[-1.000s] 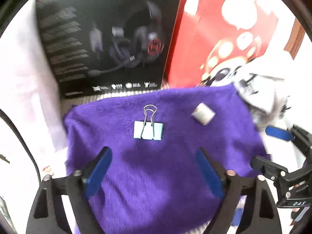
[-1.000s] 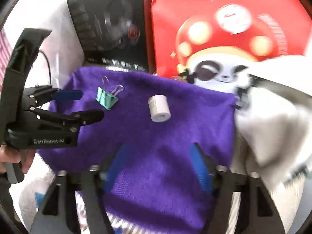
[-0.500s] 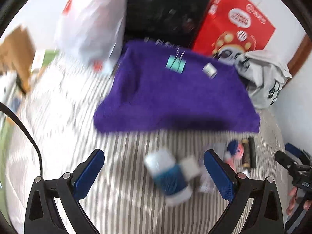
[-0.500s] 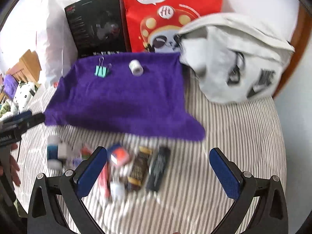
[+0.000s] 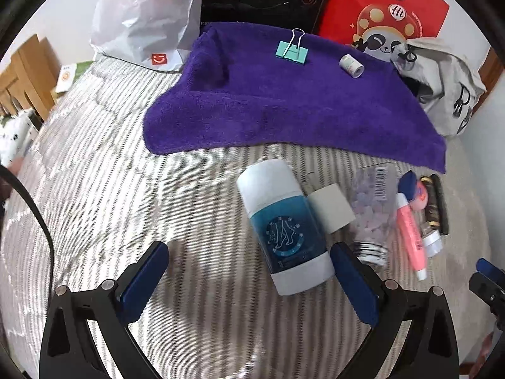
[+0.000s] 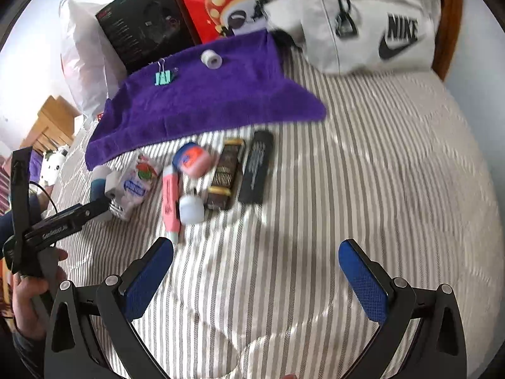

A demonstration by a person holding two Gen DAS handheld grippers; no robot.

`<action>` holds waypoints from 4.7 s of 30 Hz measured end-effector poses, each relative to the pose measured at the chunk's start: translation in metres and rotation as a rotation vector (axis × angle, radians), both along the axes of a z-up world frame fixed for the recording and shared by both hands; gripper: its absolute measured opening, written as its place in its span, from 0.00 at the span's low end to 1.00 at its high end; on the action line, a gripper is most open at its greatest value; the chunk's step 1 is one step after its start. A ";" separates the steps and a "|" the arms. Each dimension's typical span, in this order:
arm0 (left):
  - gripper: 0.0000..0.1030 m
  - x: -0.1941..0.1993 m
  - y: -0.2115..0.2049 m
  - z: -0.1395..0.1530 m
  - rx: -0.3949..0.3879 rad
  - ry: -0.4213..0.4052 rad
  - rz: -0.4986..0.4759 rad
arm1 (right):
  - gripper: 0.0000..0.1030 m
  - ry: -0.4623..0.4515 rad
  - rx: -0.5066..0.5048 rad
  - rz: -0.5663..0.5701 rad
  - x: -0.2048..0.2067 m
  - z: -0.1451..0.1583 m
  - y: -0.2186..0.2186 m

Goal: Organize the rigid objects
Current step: 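Grasp the blue-white deodorant with left tool while right tool grasps the black stick, then release the deodorant on the towel from left tool while right tool releases black stick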

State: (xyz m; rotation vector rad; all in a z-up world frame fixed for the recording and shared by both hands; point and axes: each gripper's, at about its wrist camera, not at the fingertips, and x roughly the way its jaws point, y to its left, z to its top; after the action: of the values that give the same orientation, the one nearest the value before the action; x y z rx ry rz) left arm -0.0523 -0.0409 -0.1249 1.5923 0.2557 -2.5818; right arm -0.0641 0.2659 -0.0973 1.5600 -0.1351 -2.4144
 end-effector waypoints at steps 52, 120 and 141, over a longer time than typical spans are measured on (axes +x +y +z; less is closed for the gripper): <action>0.33 -0.015 -0.012 -0.004 -0.003 0.081 -0.069 | 0.21 0.130 0.174 -0.063 -0.056 -0.036 -0.045; 0.33 -0.225 -0.033 0.020 0.122 0.013 -0.159 | 0.21 0.083 0.174 0.139 -0.257 -0.010 -0.104; 0.33 -0.235 -0.031 0.013 0.024 0.012 -0.189 | 0.21 0.069 0.200 0.200 -0.267 -0.021 -0.103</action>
State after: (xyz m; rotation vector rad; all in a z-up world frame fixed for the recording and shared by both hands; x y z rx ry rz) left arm -0.2868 -0.0722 -0.1123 1.6854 0.1432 -2.7375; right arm -0.3306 0.1624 -0.1185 1.4875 0.2709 -2.3775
